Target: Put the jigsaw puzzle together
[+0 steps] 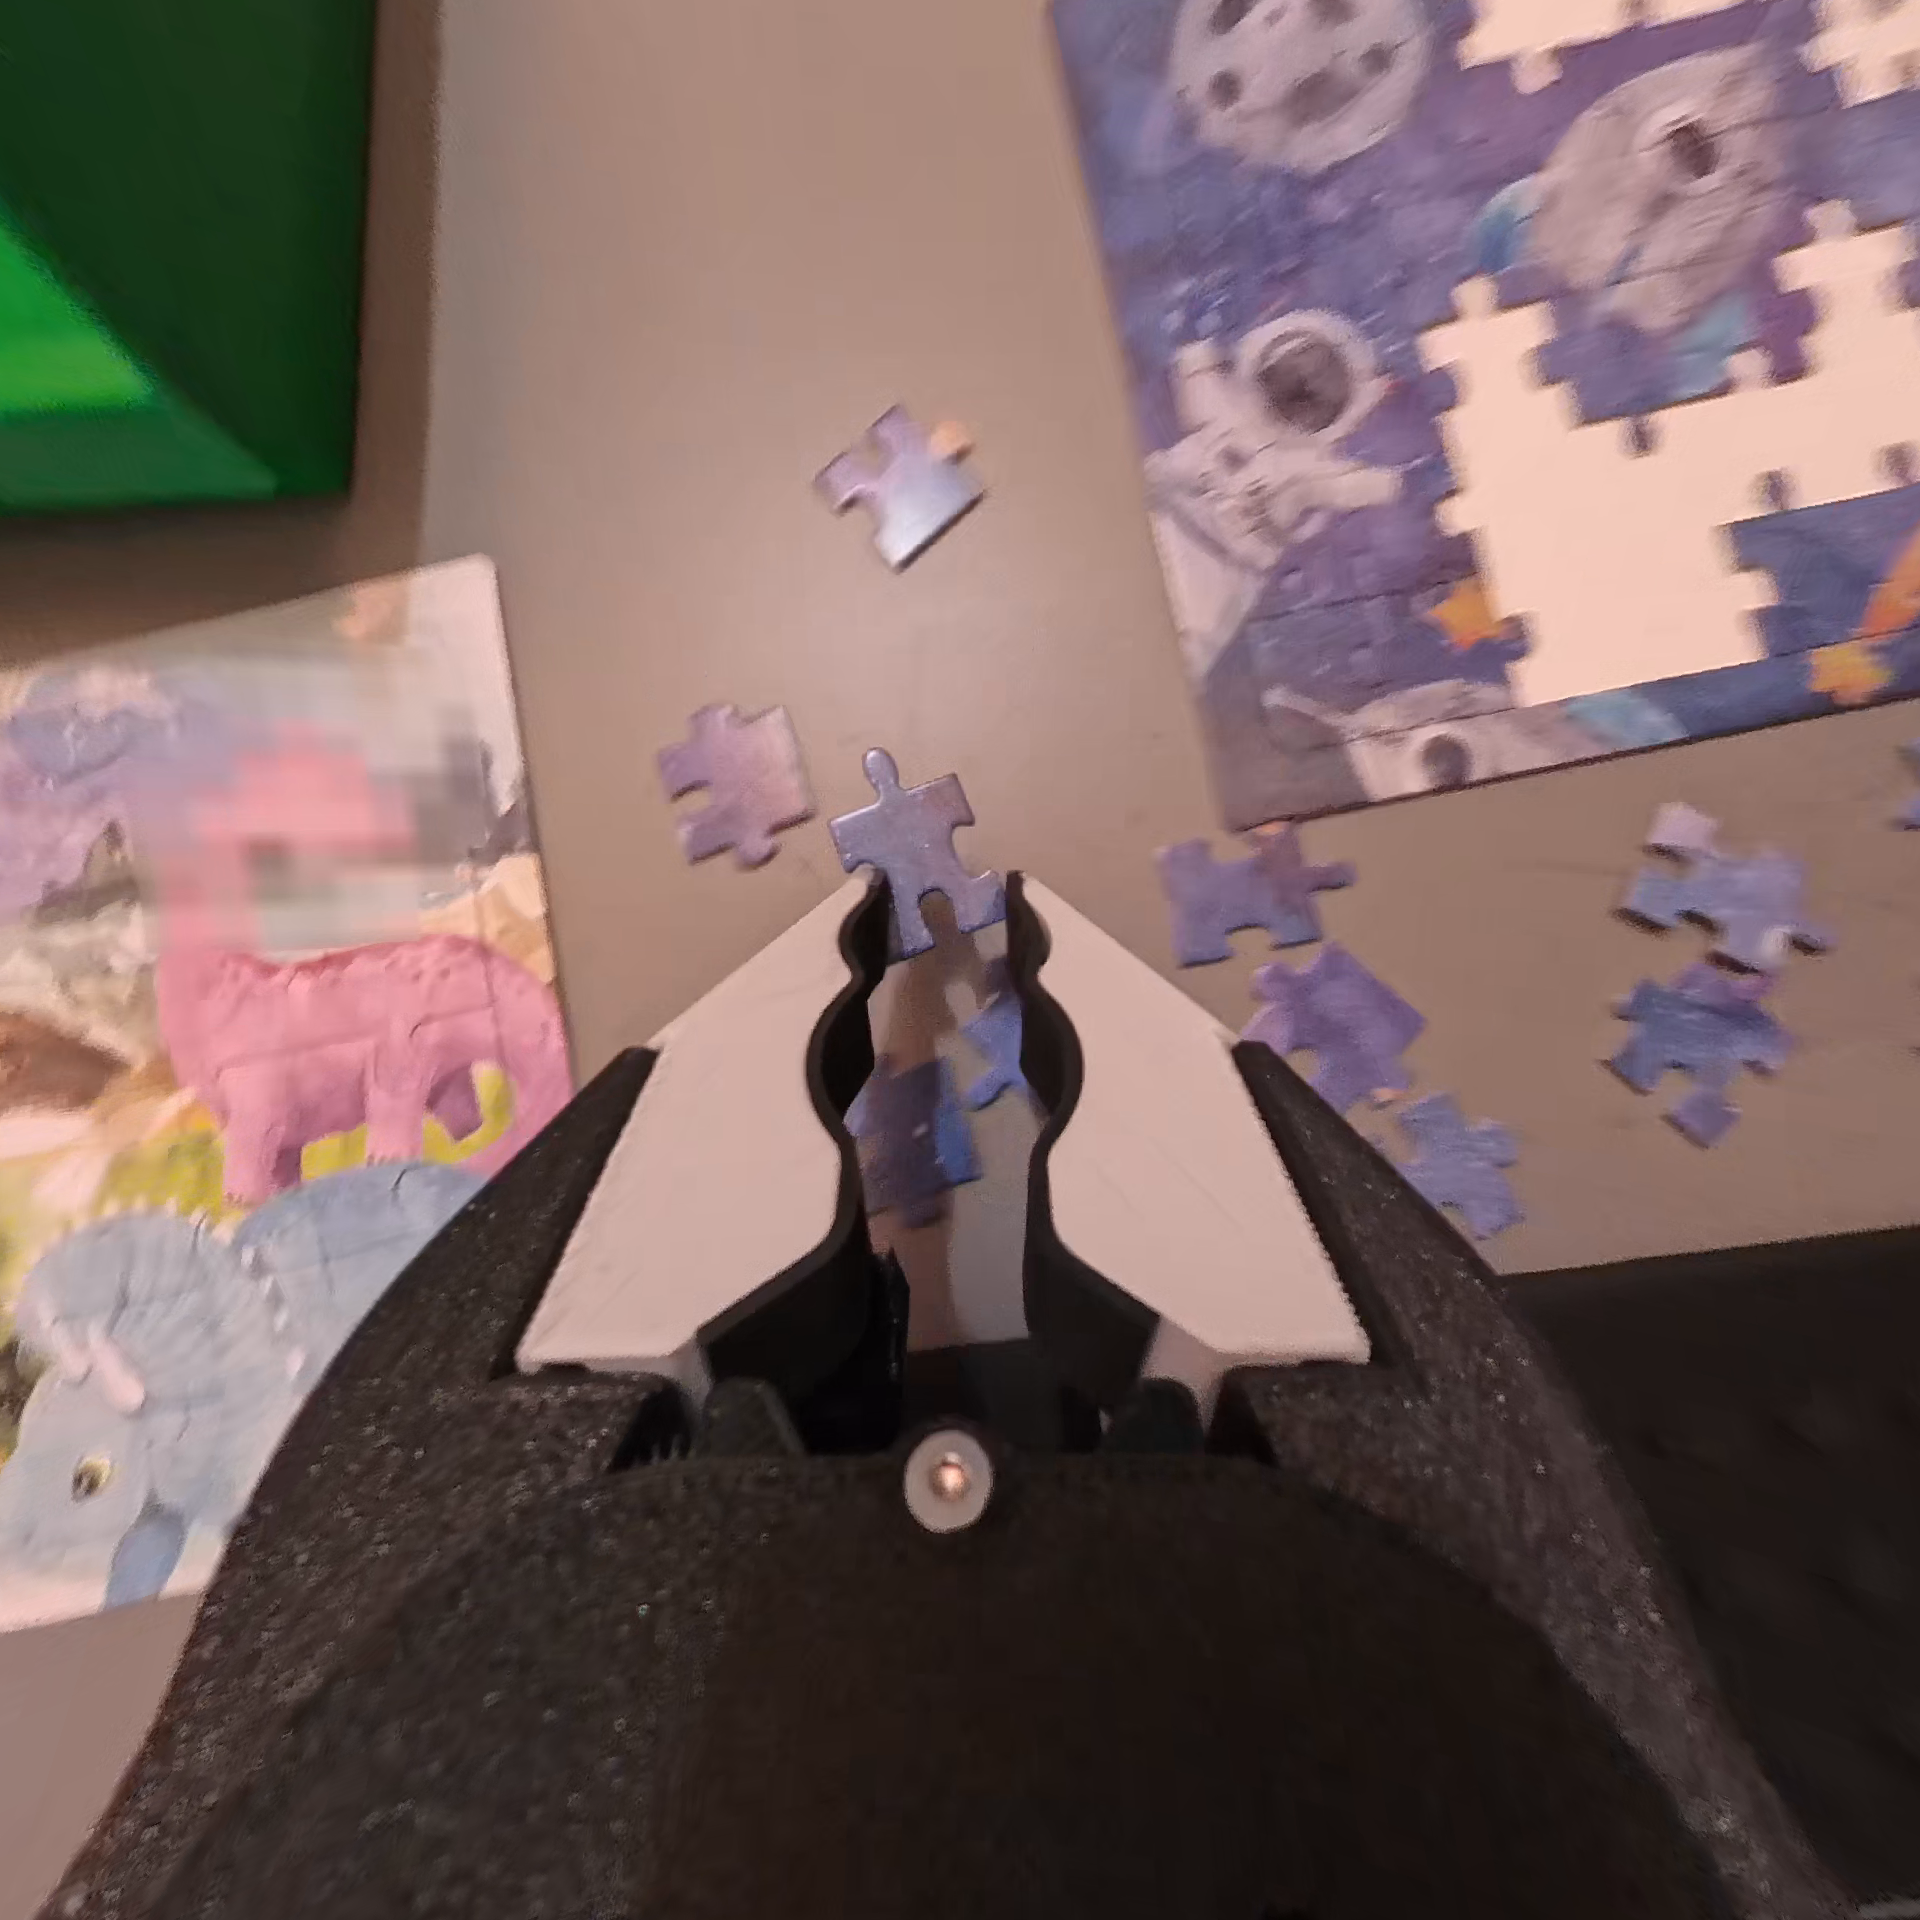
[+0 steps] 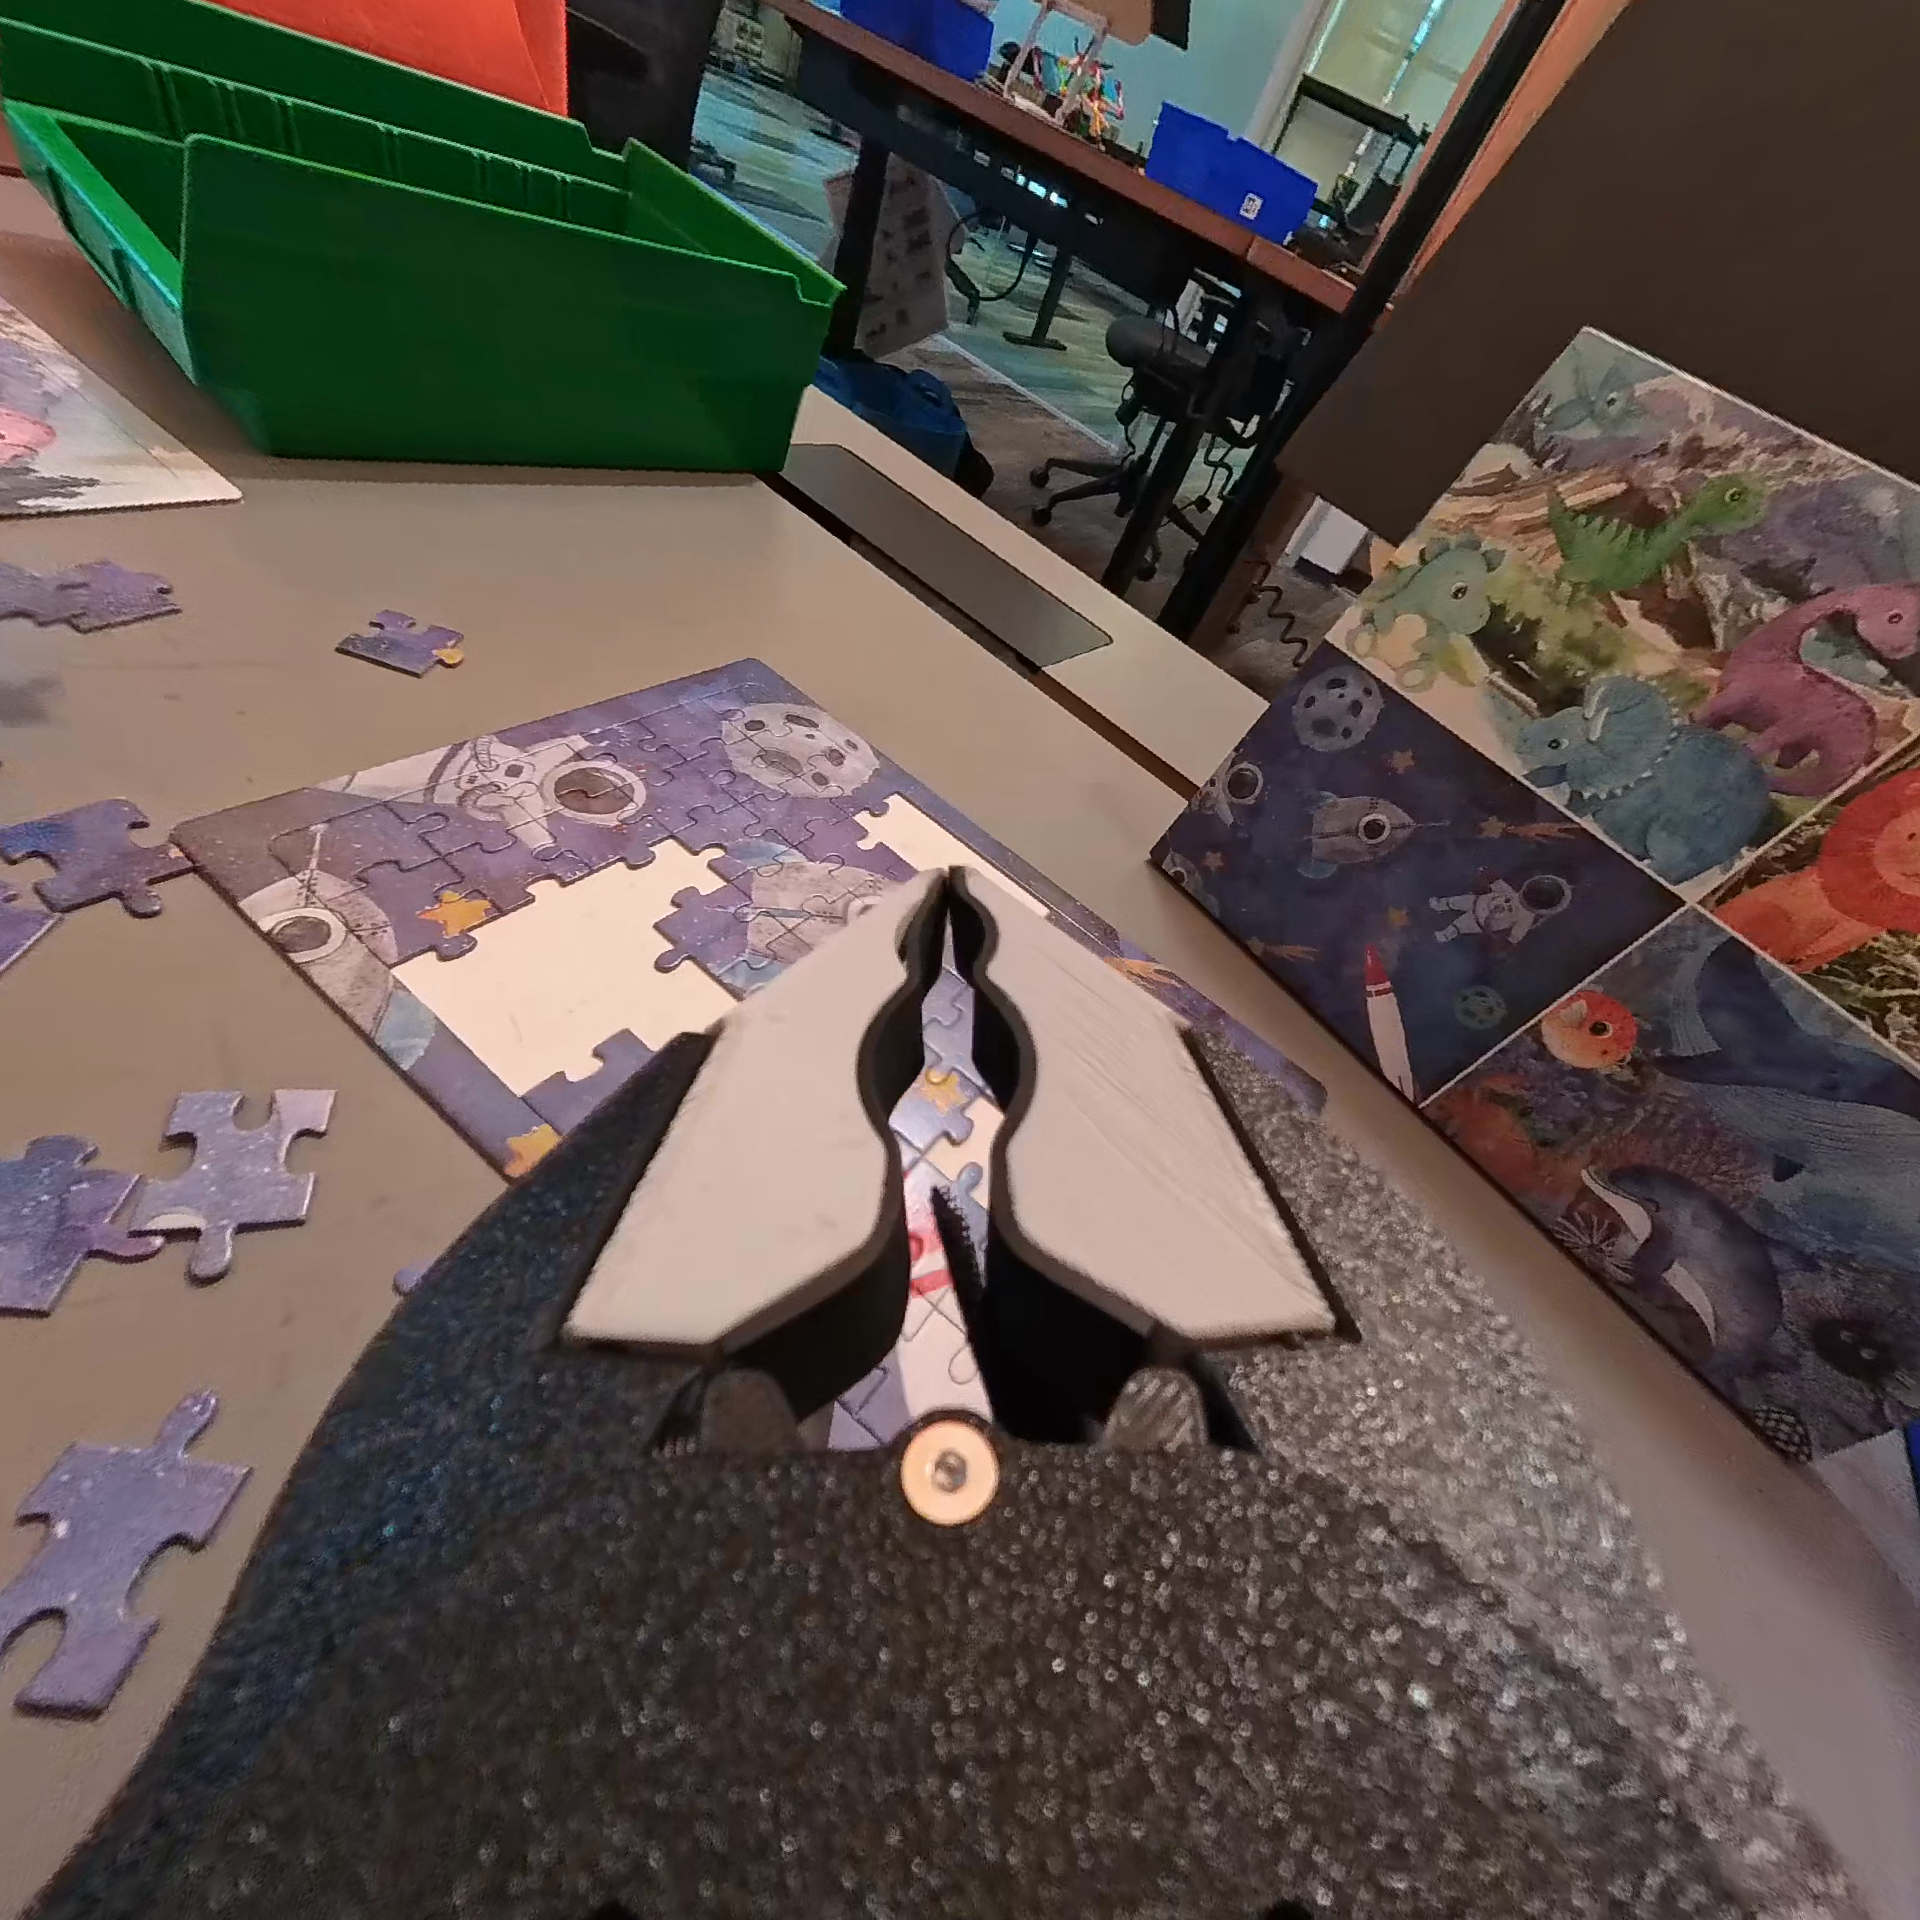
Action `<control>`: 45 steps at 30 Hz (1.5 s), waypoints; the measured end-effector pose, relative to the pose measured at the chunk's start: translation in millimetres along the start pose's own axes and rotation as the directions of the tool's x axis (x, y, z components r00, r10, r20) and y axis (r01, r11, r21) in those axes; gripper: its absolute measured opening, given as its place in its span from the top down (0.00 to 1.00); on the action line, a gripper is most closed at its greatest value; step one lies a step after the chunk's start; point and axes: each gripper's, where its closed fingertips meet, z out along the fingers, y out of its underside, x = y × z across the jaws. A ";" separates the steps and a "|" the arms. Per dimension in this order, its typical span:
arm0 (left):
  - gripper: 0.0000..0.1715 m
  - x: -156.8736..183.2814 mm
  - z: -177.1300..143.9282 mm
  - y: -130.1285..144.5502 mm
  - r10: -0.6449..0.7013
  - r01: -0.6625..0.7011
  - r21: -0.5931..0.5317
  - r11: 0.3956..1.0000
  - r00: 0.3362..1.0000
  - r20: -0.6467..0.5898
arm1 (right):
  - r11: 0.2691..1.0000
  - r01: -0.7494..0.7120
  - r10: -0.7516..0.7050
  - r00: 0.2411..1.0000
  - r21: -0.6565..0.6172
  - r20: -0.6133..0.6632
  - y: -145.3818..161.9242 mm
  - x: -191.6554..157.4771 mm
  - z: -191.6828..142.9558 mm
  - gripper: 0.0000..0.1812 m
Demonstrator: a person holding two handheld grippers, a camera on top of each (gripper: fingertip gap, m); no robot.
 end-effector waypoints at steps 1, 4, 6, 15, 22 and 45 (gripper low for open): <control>0.87 10.6 -0.8 -8.7 0.017 -0.017 0.026 1.000 0.999 -0.030 | 1.000 -0.009 0.009 1.000 -0.009 -0.009 1.9 2.8 0.4 1.00; 0.87 44.2 2.3 -34.7 0.088 -0.078 0.090 0.993 0.990 -0.110 | 0.997 -0.058 0.056 0.998 -0.045 -0.033 10.3 13.3 1.2 1.00; 0.87 67.3 7.6 -49.6 0.126 -0.108 0.118 0.987 0.979 -0.161 | 0.993 -0.085 0.083 0.996 -0.082 -0.025 19.3 17.6 1.0 1.00; 0.87 116.0 47.5 -73.4 0.179 -0.160 0.100 0.982 0.957 -0.228 | 0.967 -0.124 0.159 0.976 -0.221 0.149 50.6 -3.2 3.6 0.97; 0.87 118.1 75.1 -77.0 0.127 -0.127 0.017 0.992 0.966 -0.227 | 0.953 -0.121 0.148 0.986 -0.279 0.079 65.7 9.7 7.9 0.97; 0.86 128.4 86.8 -75.9 0.130 -0.146 -0.086 0.985 0.977 -0.170 | 0.953 -0.162 0.189 0.978 -0.256 0.084 61.6 11.7 5.5 0.97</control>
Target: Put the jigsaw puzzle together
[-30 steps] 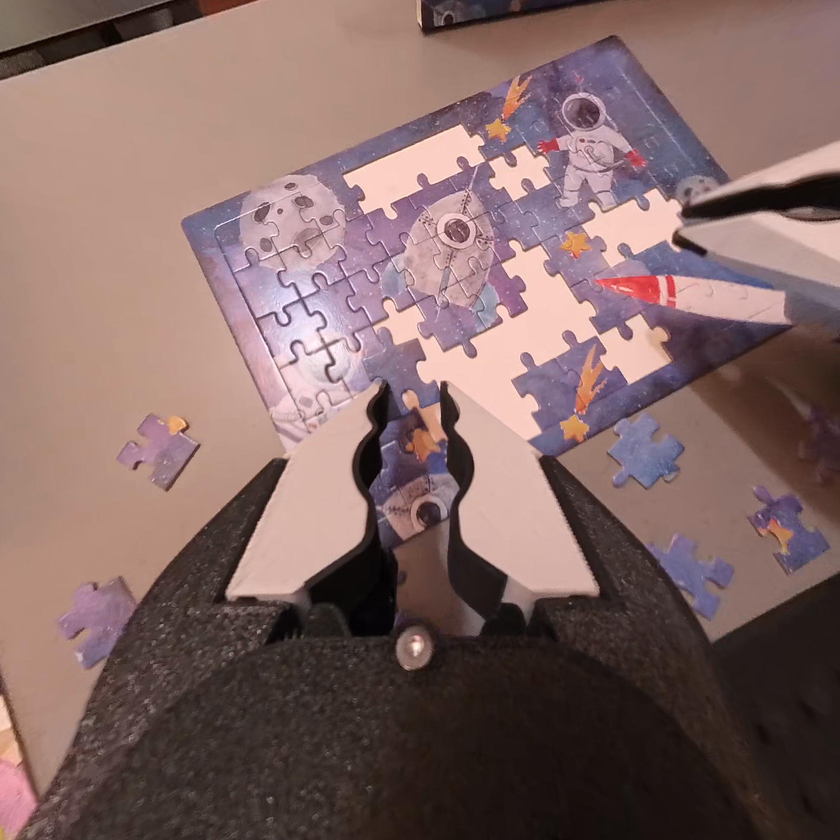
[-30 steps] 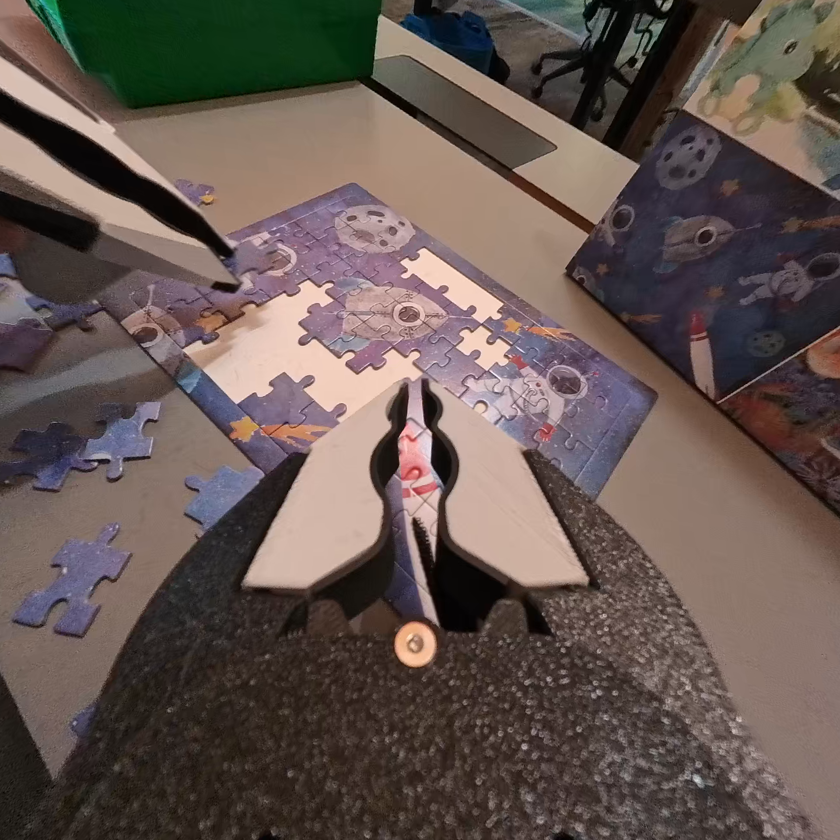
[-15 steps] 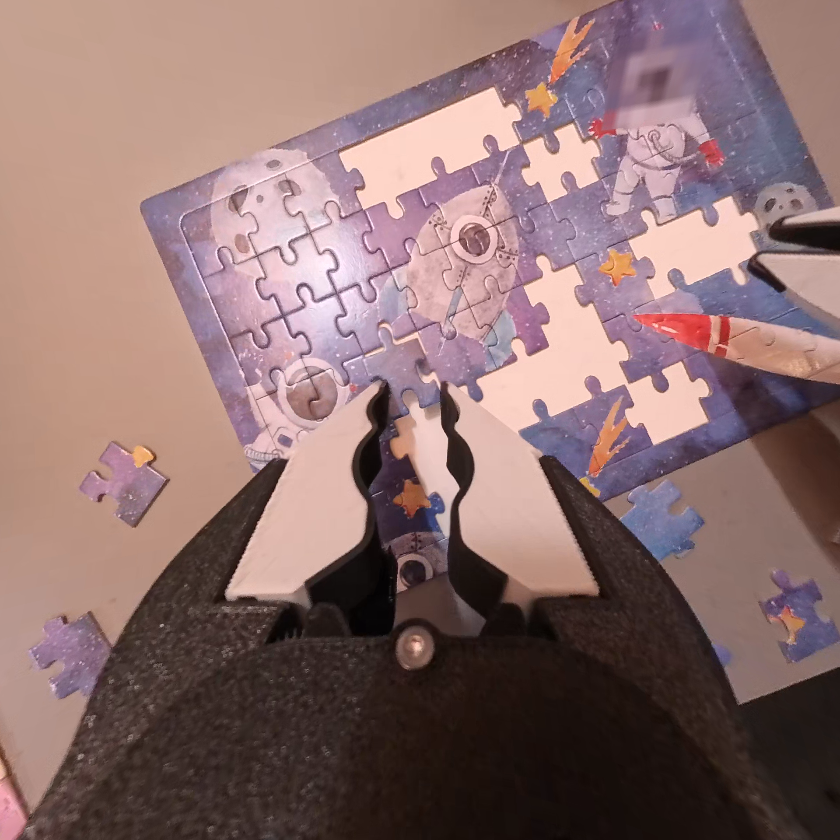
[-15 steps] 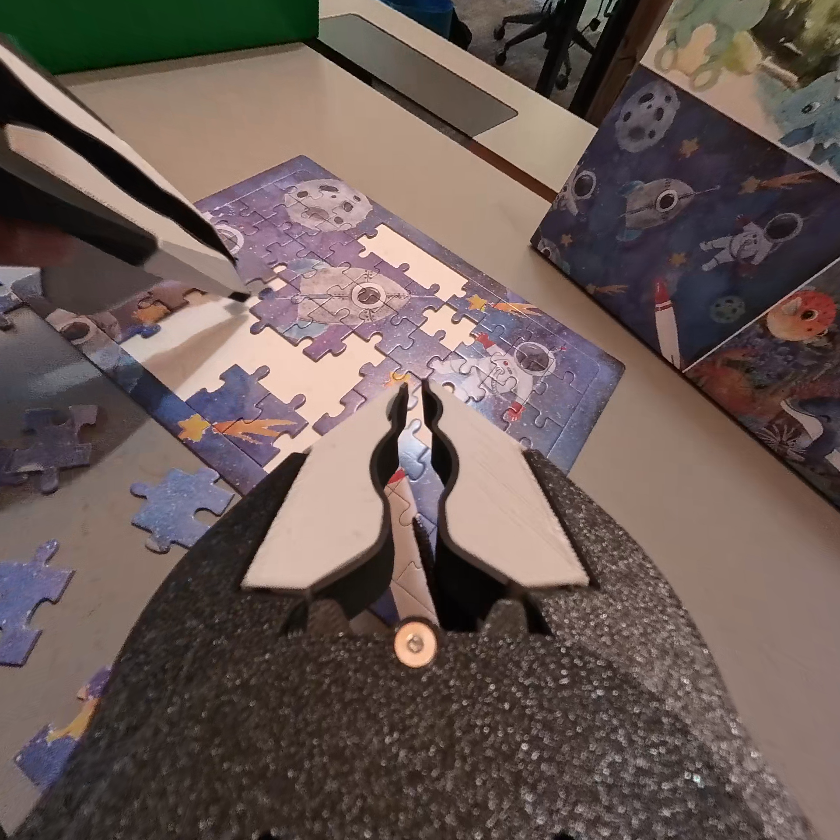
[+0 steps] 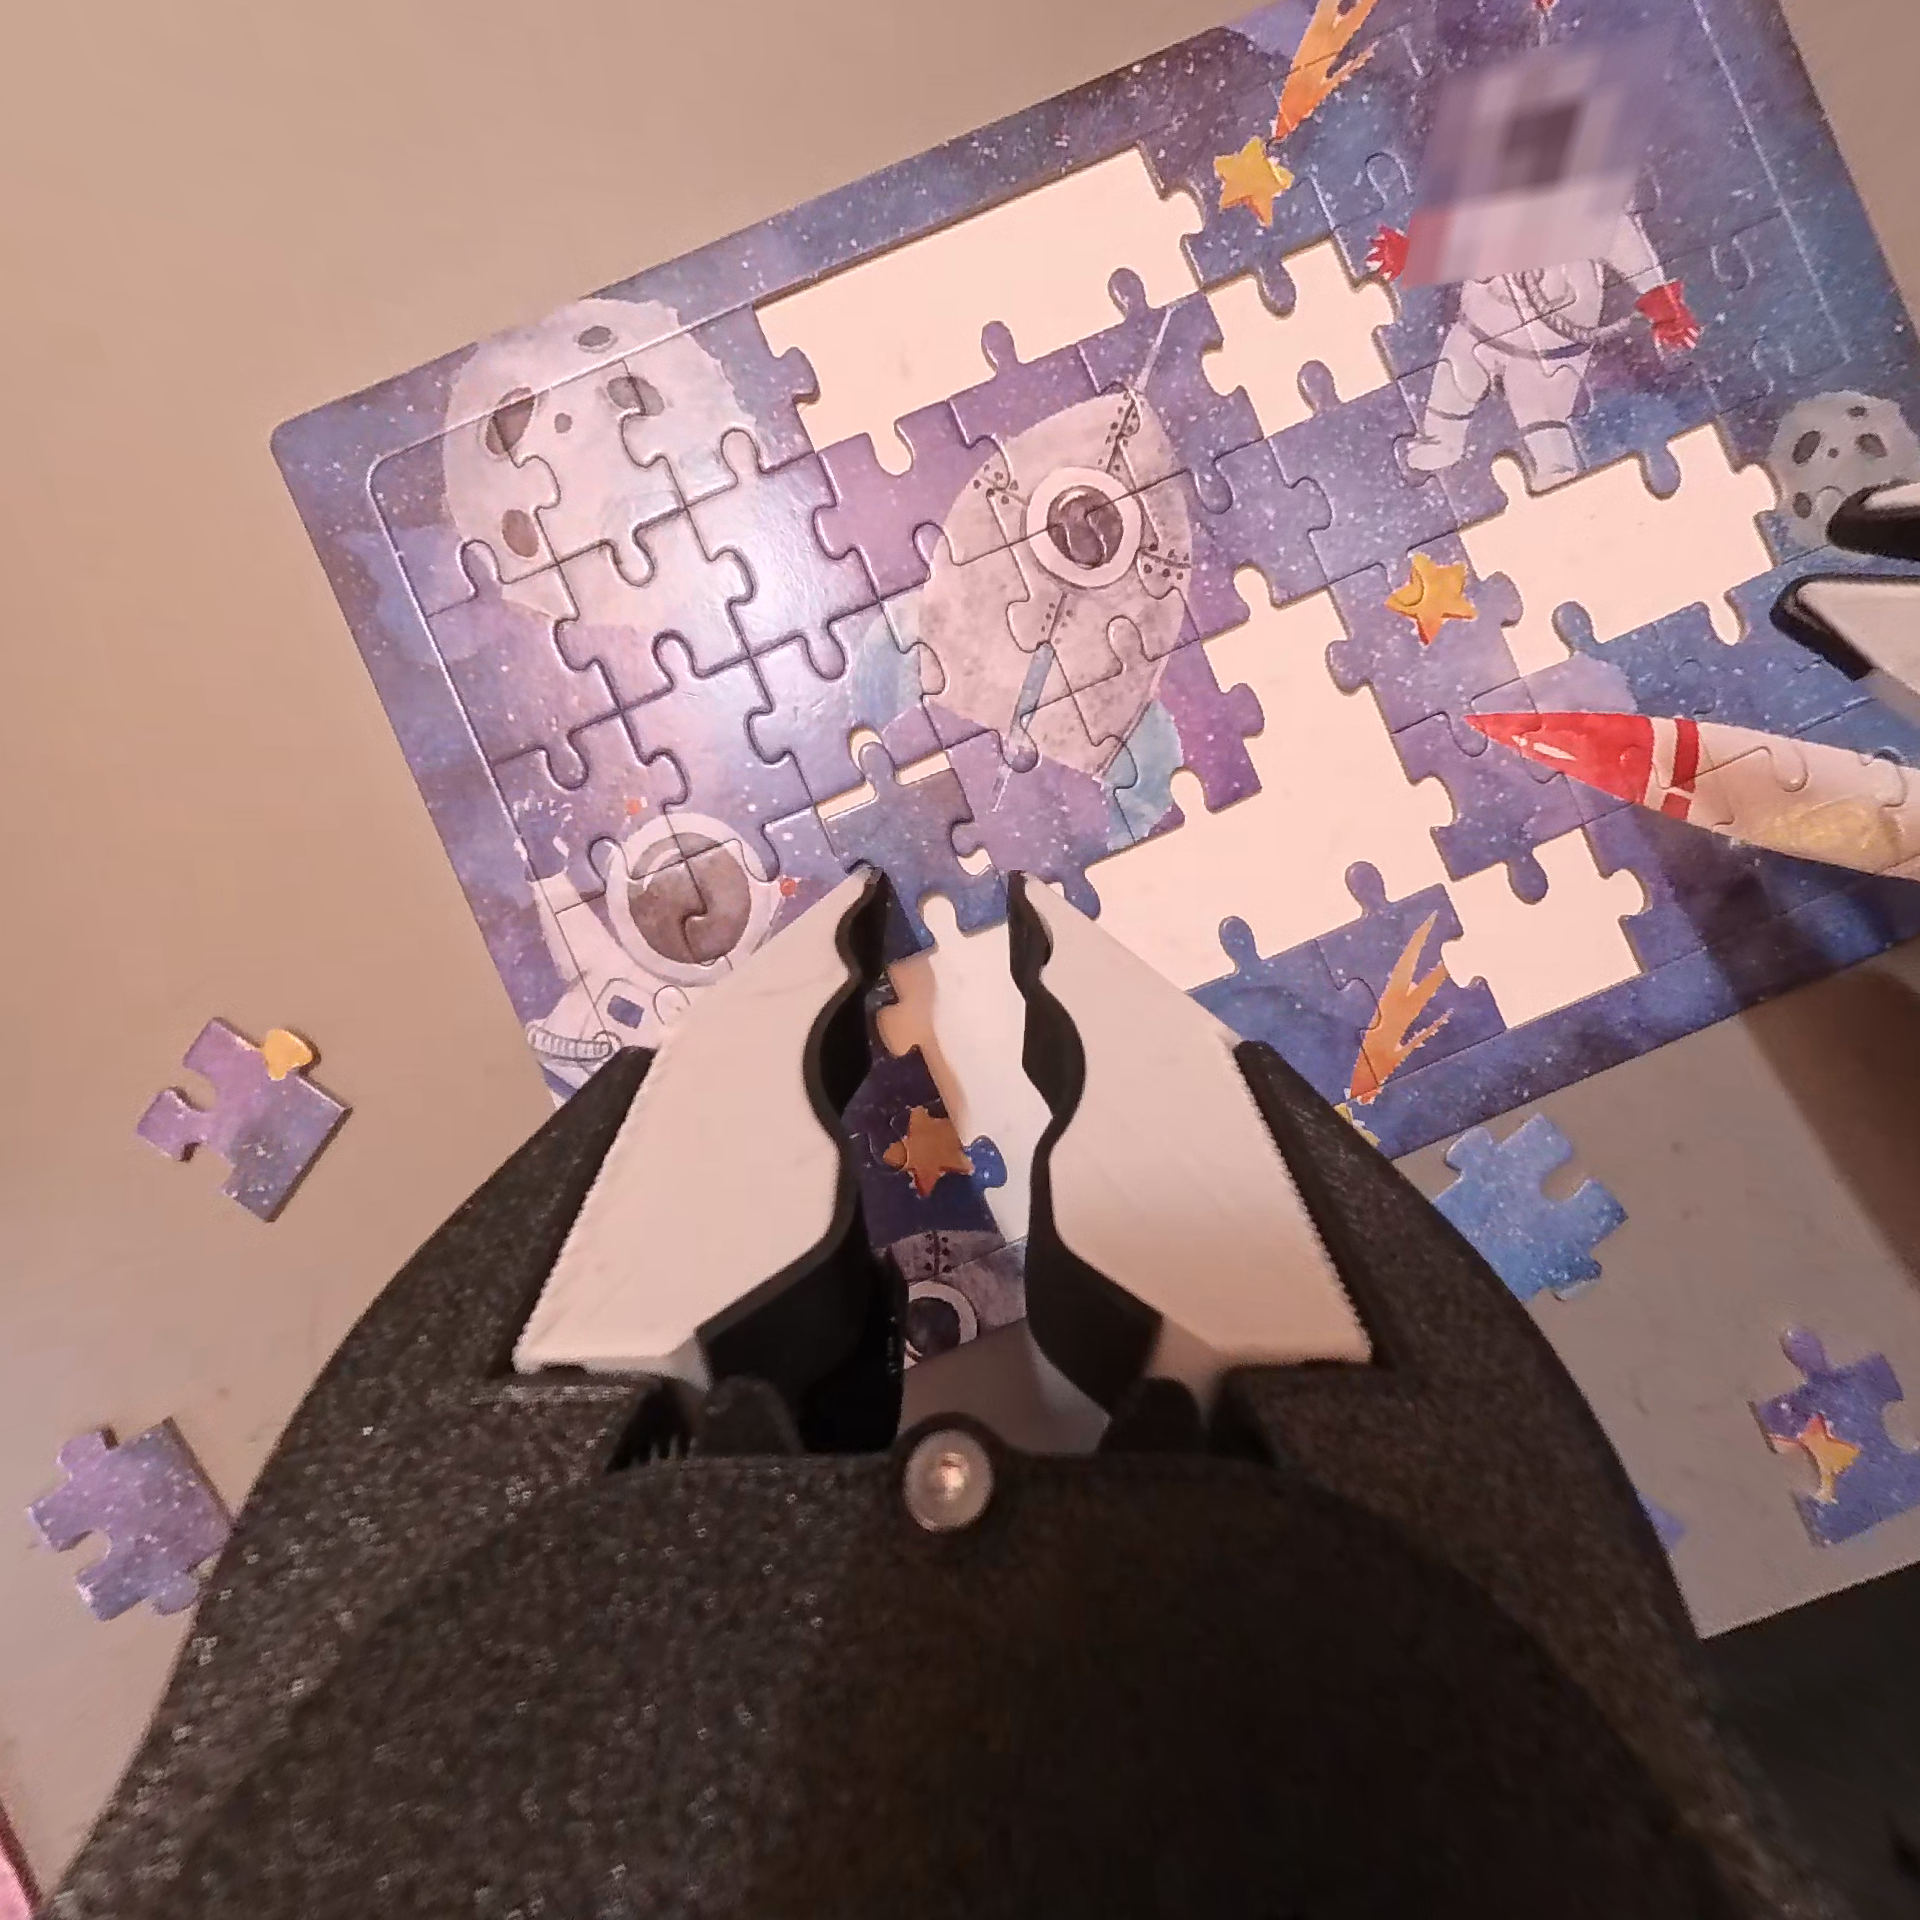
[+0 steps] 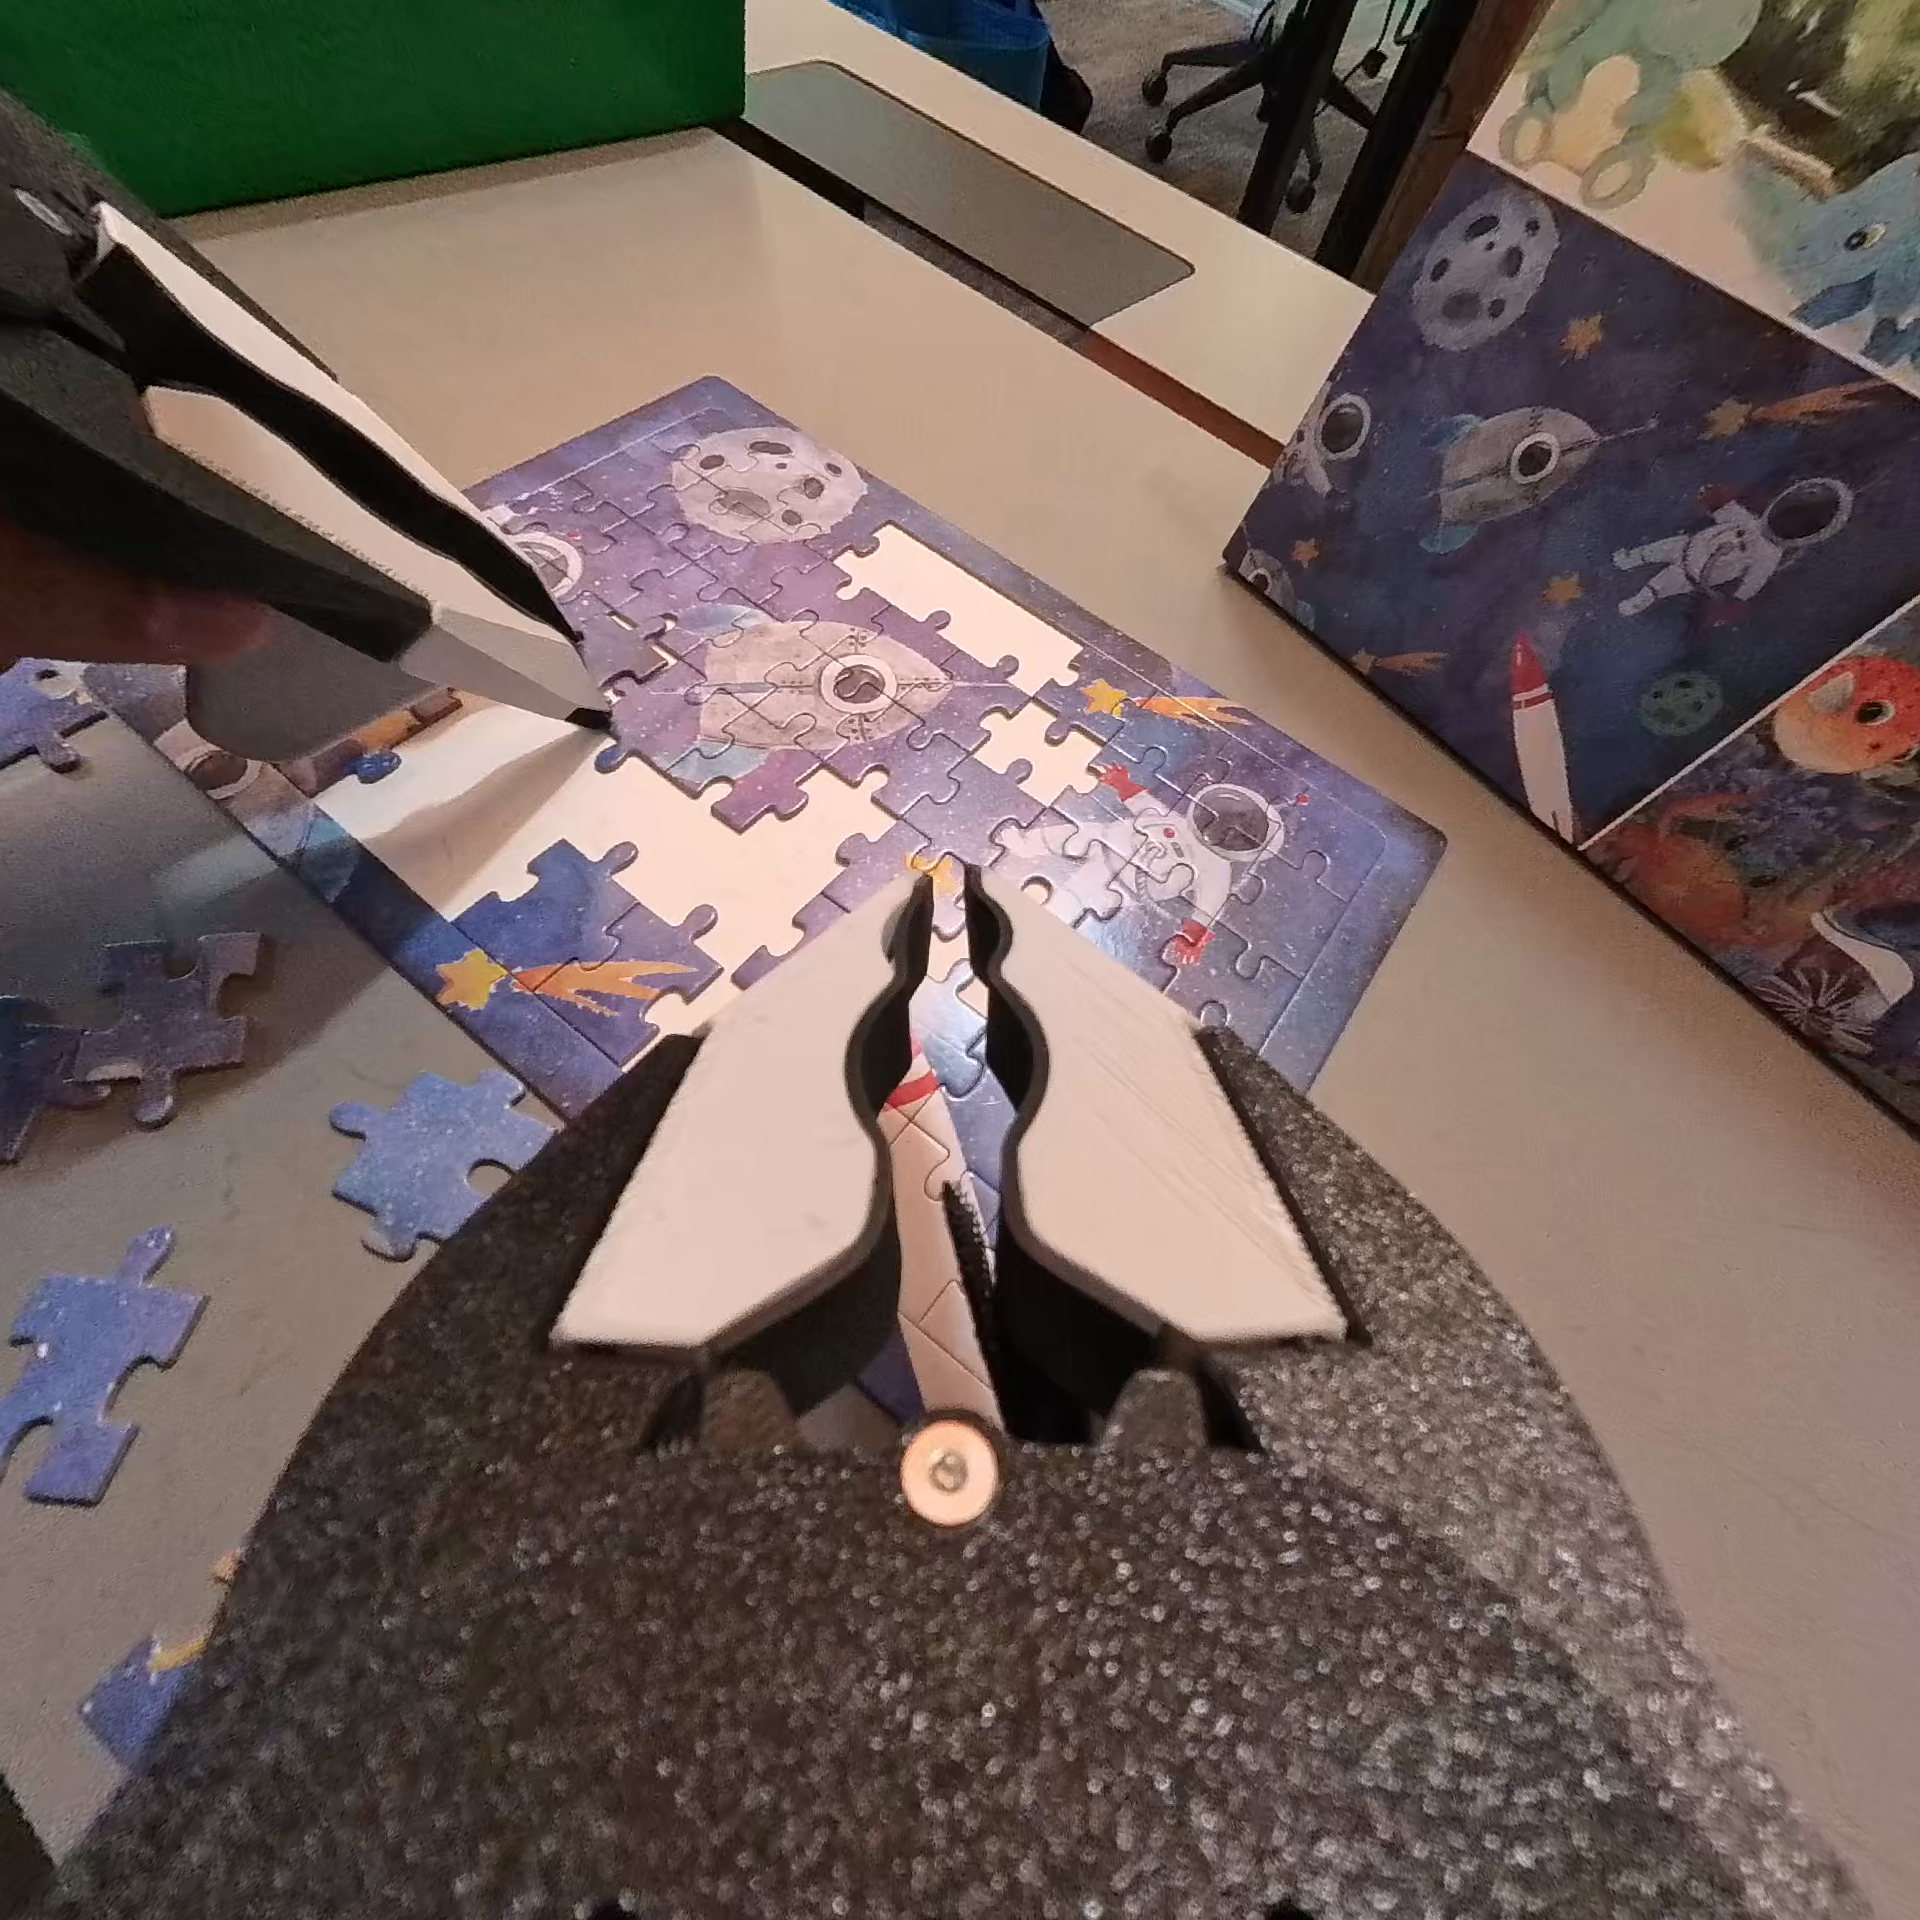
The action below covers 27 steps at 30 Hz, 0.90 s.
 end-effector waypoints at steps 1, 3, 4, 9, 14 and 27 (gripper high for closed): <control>0.86 -0.2 -0.2 0.1 0.001 -0.001 -0.001 1.000 1.000 0.002 | 1.000 0.000 0.000 1.000 0.000 0.000 0.0 -0.1 0.0 0.97; 0.84 -0.1 -0.5 0.2 0.003 -0.003 -0.001 1.000 1.000 0.004 | 1.000 -0.002 0.002 1.000 0.001 0.001 -0.3 -0.2 -0.1 0.97; 0.84 -0.1 -0.5 0.4 0.003 -0.003 -0.002 1.000 1.000 0.005 | 1.000 -0.003 0.003 1.000 0.002 0.002 -0.4 -0.2 -0.2 0.97; 0.84 -0.1 -2.7 -2.6 0.009 -0.009 0.011 1.000 1.000 0.005 | 1.000 -0.006 0.006 1.000 0.005 0.003 -1.1 0.0 -0.6 0.97; 0.86 0.0 -2.0 -1.0 0.014 -0.014 0.003 1.000 1.000 0.005 | 1.000 -0.008 0.008 1.000 0.003 0.006 -0.6 -0.6 -0.5 0.97; 0.79 -0.8 -4.2 4.3 0.002 -0.002 0.009 1.000 1.000 0.010 | 1.000 -0.006 0.006 1.000 -0.002 0.011 0.1 -2.1 -0.1 0.97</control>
